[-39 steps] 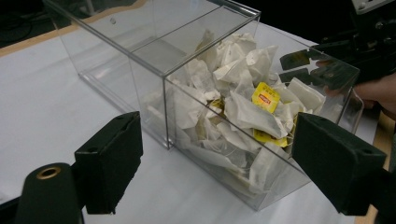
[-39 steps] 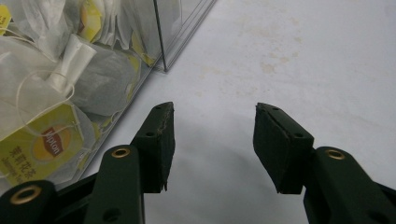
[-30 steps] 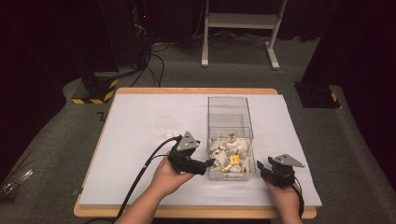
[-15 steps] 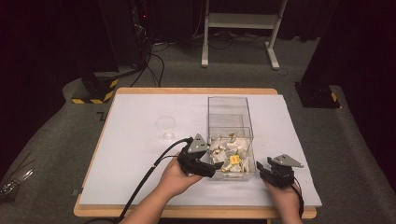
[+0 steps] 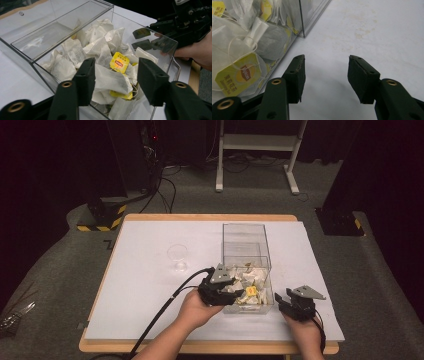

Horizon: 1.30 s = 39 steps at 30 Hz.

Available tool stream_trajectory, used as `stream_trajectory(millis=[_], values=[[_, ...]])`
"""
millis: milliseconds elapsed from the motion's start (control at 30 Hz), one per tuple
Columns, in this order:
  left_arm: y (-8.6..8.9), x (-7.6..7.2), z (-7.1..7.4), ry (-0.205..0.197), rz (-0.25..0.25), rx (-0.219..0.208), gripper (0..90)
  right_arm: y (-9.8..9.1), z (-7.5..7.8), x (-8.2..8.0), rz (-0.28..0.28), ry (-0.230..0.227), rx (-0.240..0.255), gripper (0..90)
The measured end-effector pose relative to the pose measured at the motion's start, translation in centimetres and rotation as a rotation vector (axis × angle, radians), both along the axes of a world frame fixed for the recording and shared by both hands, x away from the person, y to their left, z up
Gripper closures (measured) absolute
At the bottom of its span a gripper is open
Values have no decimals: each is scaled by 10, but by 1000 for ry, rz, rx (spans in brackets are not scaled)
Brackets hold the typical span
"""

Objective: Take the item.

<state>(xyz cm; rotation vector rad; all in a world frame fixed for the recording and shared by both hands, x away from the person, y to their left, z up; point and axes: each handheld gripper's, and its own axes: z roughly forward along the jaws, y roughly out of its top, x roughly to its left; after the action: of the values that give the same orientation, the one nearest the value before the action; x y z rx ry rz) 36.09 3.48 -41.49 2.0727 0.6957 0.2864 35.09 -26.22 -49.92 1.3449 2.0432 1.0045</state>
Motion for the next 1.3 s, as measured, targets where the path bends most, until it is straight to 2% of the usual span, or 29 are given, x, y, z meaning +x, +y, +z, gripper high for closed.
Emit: stream_trajectory(millis=[67, 133, 167, 267, 567, 667, 767, 900, 1067, 1233, 1300], values=[[-4, 2, -1, 1, 20, 31, 573, 0, 0, 0, 1, -1, 1, 486], [-5, 3, -1, 1, 28, 42, 589, 0, 0, 0, 1, 1, 3, 486], [-7, 5, -1, -6, 43, 66, 595, 0, 0, 0, 1, 1, 3, 486], [-8, 8, -2, 6, 45, 81, 607, 0, 0, 0, 2, 1, 3, 486], [-13, 9, -5, 29, 52, 81, 653, 0, 0, -1, 0, 2, 8, 486], [-13, 10, -6, 29, 67, 86, 625, 0, 0, -1, -1, 1, 6, 487], [-13, 12, -7, 33, 73, 90, 552, 0, 0, -1, -1, 2, 6, 487], [-15, 11, -8, 20, 76, 103, 535, 0, 0, -1, 0, 1, 7, 487], [-15, 11, -8, 45, 84, 90, 579, 0, 0, -1, 0, -1, 6, 486], [-17, 11, -11, 58, 73, 110, 613, 0, 0, -1, 2, -1, 6, 486], [-18, 11, -13, 54, 75, 117, 657, 0, 0, -1, 2, -1, 7, 486]])
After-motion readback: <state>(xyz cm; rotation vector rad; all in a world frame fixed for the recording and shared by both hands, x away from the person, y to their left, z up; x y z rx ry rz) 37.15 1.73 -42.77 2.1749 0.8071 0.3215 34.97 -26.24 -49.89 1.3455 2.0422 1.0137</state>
